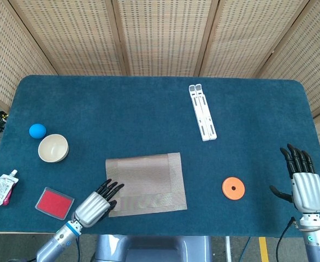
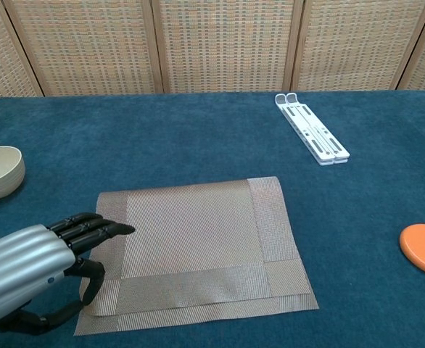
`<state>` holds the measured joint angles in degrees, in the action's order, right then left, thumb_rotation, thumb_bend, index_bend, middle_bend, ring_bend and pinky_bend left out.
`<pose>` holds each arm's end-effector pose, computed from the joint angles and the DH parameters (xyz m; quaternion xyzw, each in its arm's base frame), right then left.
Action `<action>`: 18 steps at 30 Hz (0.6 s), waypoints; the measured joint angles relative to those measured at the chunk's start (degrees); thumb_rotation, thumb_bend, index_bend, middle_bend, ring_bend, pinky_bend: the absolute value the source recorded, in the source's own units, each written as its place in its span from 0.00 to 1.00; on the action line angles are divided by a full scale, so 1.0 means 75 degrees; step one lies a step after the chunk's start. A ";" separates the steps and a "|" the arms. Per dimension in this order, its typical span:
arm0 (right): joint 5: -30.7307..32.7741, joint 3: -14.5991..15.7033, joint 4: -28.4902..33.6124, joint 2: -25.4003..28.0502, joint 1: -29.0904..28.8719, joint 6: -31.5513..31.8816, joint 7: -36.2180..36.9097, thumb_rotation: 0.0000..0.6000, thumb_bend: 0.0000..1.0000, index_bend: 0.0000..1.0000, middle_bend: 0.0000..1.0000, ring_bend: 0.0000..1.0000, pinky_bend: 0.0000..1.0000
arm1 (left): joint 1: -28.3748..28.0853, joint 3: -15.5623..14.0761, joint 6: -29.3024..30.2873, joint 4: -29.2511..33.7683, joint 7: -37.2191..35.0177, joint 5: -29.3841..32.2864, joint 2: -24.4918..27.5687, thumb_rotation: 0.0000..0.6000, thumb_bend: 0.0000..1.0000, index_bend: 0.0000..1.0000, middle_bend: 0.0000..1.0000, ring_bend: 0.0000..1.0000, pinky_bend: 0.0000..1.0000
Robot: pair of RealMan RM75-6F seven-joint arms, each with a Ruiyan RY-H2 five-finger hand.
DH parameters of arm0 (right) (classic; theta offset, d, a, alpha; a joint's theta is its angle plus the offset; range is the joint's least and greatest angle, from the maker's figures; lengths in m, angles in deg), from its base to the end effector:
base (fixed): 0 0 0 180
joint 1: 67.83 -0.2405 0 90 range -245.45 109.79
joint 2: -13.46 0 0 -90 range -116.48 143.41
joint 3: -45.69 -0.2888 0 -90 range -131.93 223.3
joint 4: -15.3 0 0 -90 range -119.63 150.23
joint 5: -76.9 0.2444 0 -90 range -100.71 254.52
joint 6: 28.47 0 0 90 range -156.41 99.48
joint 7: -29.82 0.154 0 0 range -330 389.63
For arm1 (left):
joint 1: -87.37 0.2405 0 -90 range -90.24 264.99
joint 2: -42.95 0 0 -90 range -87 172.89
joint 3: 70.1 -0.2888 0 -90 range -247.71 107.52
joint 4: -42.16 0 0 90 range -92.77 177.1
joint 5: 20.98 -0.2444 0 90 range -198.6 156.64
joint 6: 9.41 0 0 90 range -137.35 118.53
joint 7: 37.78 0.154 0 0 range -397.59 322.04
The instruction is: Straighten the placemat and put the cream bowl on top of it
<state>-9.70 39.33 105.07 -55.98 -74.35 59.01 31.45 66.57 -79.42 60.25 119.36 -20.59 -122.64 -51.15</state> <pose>-0.3387 -0.2203 0.1277 0.5661 -0.3712 0.4524 0.5806 -0.2507 0.1931 -0.0980 -0.8309 -0.2597 -0.3652 0.3299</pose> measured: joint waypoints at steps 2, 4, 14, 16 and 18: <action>-0.0007 -0.0002 0.0003 0.0003 0.0004 0.0016 -0.0001 1.00 0.12 0.00 0.00 0.00 0.00 | -0.0061 0.0118 0.0024 0.0146 0.0027 0.0012 0.0050 1.00 0.52 0.58 0.00 0.00 0.00; 0.0000 -0.0009 0.0003 0.0009 0.0007 0.0021 0.0007 1.00 0.12 0.00 0.00 0.00 0.00 | -0.0141 0.0274 0.0039 0.0301 0.0068 0.0032 0.0102 1.00 0.51 0.58 0.00 0.00 0.00; 0.0203 -0.0087 -0.0112 0.0017 -0.0043 -0.0142 0.0092 1.00 0.12 0.00 0.00 0.00 0.00 | -0.1081 0.1683 -0.0729 0.1102 0.0591 0.0894 0.0355 1.00 0.51 0.57 0.00 0.00 0.00; 0.0261 -0.0103 -0.0147 0.0011 -0.0060 -0.0198 0.0107 1.00 0.12 0.00 0.00 0.00 0.00 | -0.1259 0.1905 -0.0914 0.1116 0.0684 0.1091 0.0345 1.00 0.51 0.57 0.00 0.00 0.00; 0.0357 -0.0127 -0.0191 0.0003 -0.0079 -0.0273 0.0116 1.00 0.12 0.00 0.00 0.00 0.00 | -0.1480 0.2182 -0.1130 0.1071 0.0792 0.1332 0.0302 1.00 0.51 0.57 0.00 0.00 0.00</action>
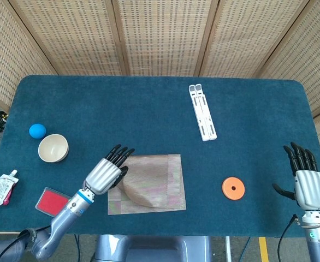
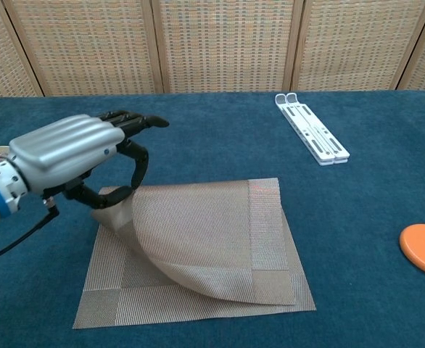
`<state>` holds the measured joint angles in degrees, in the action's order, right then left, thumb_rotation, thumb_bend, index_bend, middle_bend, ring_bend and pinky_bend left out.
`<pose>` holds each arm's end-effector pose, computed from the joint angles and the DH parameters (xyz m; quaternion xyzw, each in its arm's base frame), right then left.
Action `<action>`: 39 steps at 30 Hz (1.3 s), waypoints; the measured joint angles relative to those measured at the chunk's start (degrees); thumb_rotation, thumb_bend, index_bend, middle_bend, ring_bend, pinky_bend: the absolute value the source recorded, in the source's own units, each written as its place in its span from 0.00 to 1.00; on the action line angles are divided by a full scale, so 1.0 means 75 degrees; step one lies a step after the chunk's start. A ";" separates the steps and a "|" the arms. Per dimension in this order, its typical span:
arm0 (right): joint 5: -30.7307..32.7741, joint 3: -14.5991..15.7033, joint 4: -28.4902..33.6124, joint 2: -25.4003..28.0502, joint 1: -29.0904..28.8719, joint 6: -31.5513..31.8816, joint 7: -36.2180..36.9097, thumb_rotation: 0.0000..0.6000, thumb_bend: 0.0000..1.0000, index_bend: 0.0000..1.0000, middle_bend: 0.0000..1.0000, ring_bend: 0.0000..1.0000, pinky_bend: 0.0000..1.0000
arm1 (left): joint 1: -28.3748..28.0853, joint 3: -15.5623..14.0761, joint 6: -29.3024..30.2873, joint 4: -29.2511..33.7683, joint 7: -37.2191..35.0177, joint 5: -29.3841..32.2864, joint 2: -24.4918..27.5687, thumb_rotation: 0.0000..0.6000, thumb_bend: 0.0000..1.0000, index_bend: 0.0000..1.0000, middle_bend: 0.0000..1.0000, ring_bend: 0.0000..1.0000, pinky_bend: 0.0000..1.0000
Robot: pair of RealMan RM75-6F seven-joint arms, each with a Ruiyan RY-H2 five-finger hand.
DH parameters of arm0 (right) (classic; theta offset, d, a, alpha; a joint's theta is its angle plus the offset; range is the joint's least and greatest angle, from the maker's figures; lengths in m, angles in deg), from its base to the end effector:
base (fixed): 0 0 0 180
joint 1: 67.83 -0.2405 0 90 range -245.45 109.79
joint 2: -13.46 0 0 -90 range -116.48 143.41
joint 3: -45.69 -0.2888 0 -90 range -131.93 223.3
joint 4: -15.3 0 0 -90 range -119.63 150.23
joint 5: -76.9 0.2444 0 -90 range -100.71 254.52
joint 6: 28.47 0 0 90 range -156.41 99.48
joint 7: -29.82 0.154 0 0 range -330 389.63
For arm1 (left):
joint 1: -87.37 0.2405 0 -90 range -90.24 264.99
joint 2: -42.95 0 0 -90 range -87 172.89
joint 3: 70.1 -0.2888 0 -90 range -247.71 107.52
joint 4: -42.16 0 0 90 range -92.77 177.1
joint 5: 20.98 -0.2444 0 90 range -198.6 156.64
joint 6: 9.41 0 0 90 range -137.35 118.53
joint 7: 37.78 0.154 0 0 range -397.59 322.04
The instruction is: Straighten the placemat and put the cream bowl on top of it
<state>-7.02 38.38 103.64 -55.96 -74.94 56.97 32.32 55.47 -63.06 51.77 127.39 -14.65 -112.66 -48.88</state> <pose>-0.3493 -0.2290 0.1308 0.5581 -0.3821 0.4403 0.5905 -0.1648 0.3061 -0.0682 -0.7965 -0.2268 -0.4141 0.3777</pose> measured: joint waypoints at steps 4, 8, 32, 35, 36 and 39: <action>0.0235 -0.0079 -0.0116 -0.0030 -0.0056 -0.0178 -0.0007 1.00 0.12 0.00 0.00 0.00 0.00 | -0.0488 0.0543 -0.0444 -0.0321 0.0184 0.0510 -0.0167 1.00 0.51 0.57 0.00 0.00 0.00; 0.0370 -0.0136 -0.0230 -0.0073 -0.0102 -0.0279 -0.0017 1.00 0.12 0.00 0.00 0.00 0.00 | -0.1002 0.1091 -0.0791 -0.0948 0.0244 0.1112 -0.0412 1.00 0.51 0.57 0.00 0.00 0.00; 0.0884 -0.0336 -0.0711 -0.0330 -0.0243 -0.0570 -0.0216 1.00 0.12 0.00 0.00 0.00 0.00 | -0.3181 0.2153 -0.2217 -0.5468 -0.0440 0.3013 -0.1499 1.00 0.46 0.42 0.00 0.00 0.00; 0.0928 -0.0350 -0.0738 -0.0334 -0.0242 -0.0585 -0.0233 1.00 0.12 0.00 0.00 0.00 0.00 | -0.3268 0.2157 -0.2312 -0.5807 -0.0486 0.3171 -0.1584 1.00 0.44 0.35 0.00 0.00 0.00; 0.0933 -0.0349 -0.0741 -0.0336 -0.0241 -0.0589 -0.0235 1.00 0.12 0.00 0.00 0.00 0.00 | -0.3287 0.2153 -0.2330 -0.5899 -0.0505 0.3218 -0.1607 1.00 0.44 0.33 0.00 0.00 0.00; 0.0944 -0.0340 -0.0752 -0.0344 -0.0239 -0.0602 -0.0250 1.00 0.12 0.00 0.00 0.00 0.00 | -0.3293 0.2088 -0.2336 -0.6135 -0.0583 0.3328 -0.1641 1.00 0.39 0.27 0.00 0.00 0.00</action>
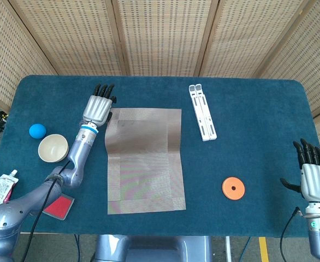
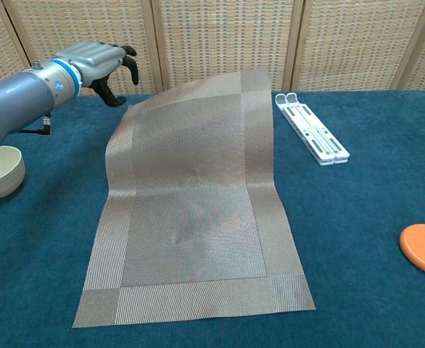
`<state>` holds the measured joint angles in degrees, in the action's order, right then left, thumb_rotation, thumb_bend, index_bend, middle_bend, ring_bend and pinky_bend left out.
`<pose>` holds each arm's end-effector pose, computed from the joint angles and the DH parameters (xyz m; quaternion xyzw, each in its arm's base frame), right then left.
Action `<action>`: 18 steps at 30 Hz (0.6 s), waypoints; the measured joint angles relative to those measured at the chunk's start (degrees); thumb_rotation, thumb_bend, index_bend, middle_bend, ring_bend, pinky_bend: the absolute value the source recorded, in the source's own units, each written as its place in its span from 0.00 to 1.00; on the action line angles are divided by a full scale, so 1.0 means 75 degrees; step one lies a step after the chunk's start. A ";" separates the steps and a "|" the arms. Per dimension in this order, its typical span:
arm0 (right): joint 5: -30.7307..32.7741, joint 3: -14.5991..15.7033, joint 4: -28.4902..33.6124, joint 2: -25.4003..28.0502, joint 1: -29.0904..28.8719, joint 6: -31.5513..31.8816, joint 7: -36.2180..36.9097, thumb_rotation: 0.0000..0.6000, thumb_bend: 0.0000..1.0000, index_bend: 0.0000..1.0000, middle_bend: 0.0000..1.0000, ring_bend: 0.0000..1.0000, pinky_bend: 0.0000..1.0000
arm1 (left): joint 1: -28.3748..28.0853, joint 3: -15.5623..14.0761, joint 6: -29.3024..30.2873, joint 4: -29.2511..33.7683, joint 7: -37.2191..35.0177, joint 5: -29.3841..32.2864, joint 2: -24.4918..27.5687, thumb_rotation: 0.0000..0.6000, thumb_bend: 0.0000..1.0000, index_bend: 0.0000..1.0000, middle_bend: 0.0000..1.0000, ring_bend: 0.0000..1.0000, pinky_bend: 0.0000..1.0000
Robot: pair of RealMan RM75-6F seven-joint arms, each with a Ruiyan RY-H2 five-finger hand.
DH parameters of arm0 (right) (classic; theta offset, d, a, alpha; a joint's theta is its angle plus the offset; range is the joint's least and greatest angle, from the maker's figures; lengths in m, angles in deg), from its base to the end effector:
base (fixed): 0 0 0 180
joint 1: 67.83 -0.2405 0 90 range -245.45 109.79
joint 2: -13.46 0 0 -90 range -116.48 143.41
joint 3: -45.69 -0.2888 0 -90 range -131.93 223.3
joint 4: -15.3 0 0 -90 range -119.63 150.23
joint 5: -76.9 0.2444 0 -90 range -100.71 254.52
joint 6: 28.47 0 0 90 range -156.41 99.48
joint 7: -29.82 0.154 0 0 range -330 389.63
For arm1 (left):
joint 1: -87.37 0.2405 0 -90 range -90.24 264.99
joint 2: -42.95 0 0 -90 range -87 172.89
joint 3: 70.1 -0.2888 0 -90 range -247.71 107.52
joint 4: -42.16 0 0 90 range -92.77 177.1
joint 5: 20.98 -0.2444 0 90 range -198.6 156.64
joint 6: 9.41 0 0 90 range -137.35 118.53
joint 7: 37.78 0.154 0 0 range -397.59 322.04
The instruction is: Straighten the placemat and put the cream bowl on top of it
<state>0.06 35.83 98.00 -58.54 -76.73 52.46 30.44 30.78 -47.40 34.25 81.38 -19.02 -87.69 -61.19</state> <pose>-0.3773 -0.2522 0.1294 0.5386 -0.3924 0.3977 0.6307 -0.1596 0.5404 -0.0395 -0.7150 -0.2640 -0.3276 0.5583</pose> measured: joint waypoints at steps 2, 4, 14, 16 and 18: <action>-0.0004 0.0005 0.0016 0.0002 0.0005 0.0009 -0.0008 1.00 0.12 0.00 0.00 0.00 0.00 | 0.0042 -0.0070 0.0014 -0.0085 -0.0071 0.0057 0.0010 1.00 0.36 0.23 0.00 0.00 0.00; -0.0029 0.0014 0.0039 0.0006 0.0009 0.0027 -0.0019 1.00 0.12 0.00 0.00 0.00 0.00 | 0.0104 -0.0109 0.0040 -0.0098 -0.0125 0.0090 0.0047 1.00 0.35 0.22 0.00 0.00 0.00; -0.0174 0.0110 0.0139 0.0009 0.0012 0.0038 -0.0066 1.00 0.12 0.00 0.00 0.00 0.00 | 0.1053 -0.0507 0.1072 0.1384 -0.0705 -0.0171 0.0820 1.00 0.24 0.16 0.00 0.00 0.00; -0.0221 0.0135 0.0156 0.0006 0.0010 0.0045 -0.0079 1.00 0.12 0.00 0.00 0.00 0.00 | 0.1278 -0.0604 0.1333 0.1816 -0.0761 -0.0237 0.1005 1.00 0.24 0.14 0.00 0.00 0.00; -0.0274 0.0161 0.0175 0.0000 0.0007 0.0053 -0.0093 1.00 0.12 0.00 0.00 0.00 0.00 | 0.1556 -0.0741 0.1662 0.2354 -0.0779 -0.0330 0.1242 1.00 0.24 0.13 0.00 0.00 0.00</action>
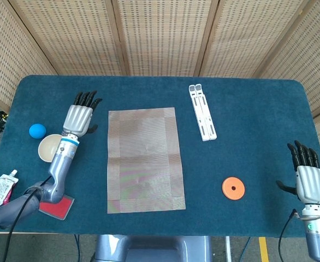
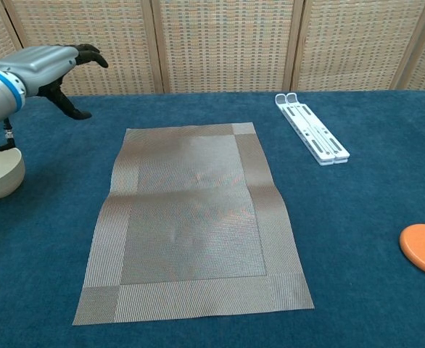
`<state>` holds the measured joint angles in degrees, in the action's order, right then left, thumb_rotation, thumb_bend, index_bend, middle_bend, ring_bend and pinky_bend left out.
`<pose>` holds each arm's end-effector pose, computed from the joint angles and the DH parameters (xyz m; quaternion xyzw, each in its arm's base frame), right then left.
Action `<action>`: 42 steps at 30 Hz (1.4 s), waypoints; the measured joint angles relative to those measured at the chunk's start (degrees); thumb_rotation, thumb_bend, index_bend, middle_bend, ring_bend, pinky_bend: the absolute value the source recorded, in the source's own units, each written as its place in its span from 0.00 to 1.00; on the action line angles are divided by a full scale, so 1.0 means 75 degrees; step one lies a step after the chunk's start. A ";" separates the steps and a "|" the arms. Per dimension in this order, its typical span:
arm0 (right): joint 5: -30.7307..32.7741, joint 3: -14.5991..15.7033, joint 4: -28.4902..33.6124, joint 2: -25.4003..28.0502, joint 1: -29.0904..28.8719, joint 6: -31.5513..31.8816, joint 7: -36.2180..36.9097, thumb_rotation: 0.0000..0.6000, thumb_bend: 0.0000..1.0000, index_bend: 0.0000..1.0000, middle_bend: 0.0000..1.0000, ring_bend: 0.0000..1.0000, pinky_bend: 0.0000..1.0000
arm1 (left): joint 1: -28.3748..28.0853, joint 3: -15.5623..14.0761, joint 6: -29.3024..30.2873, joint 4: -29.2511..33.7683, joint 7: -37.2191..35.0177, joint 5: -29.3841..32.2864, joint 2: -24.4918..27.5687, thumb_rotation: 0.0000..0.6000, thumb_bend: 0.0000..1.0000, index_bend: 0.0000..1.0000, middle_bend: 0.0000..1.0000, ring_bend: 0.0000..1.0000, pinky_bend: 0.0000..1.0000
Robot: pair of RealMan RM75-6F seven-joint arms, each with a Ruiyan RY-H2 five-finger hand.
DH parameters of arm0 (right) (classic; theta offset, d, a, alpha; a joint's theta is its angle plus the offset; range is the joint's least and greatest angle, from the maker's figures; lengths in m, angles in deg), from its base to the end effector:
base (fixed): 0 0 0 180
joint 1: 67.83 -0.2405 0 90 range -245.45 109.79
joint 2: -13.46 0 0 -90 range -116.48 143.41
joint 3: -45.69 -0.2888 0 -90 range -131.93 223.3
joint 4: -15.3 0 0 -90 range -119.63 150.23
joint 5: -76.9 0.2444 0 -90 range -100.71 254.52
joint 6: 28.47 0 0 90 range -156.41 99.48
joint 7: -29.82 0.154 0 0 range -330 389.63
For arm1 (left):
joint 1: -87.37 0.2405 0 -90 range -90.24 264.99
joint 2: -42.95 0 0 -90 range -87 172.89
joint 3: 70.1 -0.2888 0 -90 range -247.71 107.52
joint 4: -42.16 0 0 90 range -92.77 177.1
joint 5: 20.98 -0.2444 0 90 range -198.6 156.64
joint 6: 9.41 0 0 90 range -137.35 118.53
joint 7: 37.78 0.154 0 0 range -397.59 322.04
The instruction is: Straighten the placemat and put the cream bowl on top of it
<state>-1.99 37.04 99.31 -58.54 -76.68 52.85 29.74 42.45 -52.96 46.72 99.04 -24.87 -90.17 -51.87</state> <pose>-0.3688 -0.2469 0.1214 0.5548 -0.3903 0.4001 0.6163 -0.2127 0.4782 -0.0067 -0.6835 -0.2959 -0.3840 0.5458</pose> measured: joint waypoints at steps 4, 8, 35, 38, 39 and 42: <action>-0.0115 0.0067 0.0047 -0.0025 -0.0009 0.0014 -0.0064 1.00 0.12 0.00 0.00 0.00 0.00 | 0.0539 -0.0316 0.0622 0.1018 0.0131 -0.0190 0.0500 1.00 0.24 0.08 0.00 0.00 0.00; -0.0248 0.0155 0.0102 -0.0055 -0.0016 0.0030 -0.0152 1.00 0.12 0.00 0.00 0.00 0.00 | 0.1138 -0.0695 0.1238 0.2146 0.0444 -0.0355 0.1070 1.00 0.24 0.06 0.00 0.00 0.00; -0.1629 0.0947 0.0790 -0.0310 -0.0129 -0.0007 -0.0566 1.00 0.02 0.00 0.00 0.00 0.00 | 0.4057 -0.2421 0.4000 0.4798 0.1188 -0.1735 0.2610 1.00 0.24 0.04 0.00 0.00 0.00; -0.1853 0.1059 0.1021 -0.0586 -0.0282 -0.0226 -0.0847 1.00 0.02 0.00 0.00 0.00 0.00 | 0.4088 -0.2391 0.3961 0.4816 0.1155 -0.1767 0.2630 1.00 0.24 0.04 0.00 0.00 0.00; -0.1910 0.1085 0.1087 -0.0672 -0.0331 -0.0299 -0.0941 1.00 0.02 0.00 0.00 0.00 0.00 | 0.4091 -0.2386 0.3954 0.4818 0.1150 -0.1771 0.2633 1.00 0.24 0.04 0.00 0.00 0.00; -0.2038 0.1140 0.1240 -0.0938 -0.0465 -0.0482 -0.1197 1.00 0.02 0.00 0.00 0.00 0.00 | 0.4107 -0.2350 0.3915 0.4819 0.1116 -0.1785 0.2643 1.00 0.24 0.04 0.00 0.00 0.00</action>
<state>-17.28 45.59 108.61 -65.58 -80.16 49.24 20.77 73.25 -70.58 76.08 135.18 -16.50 -103.56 -32.05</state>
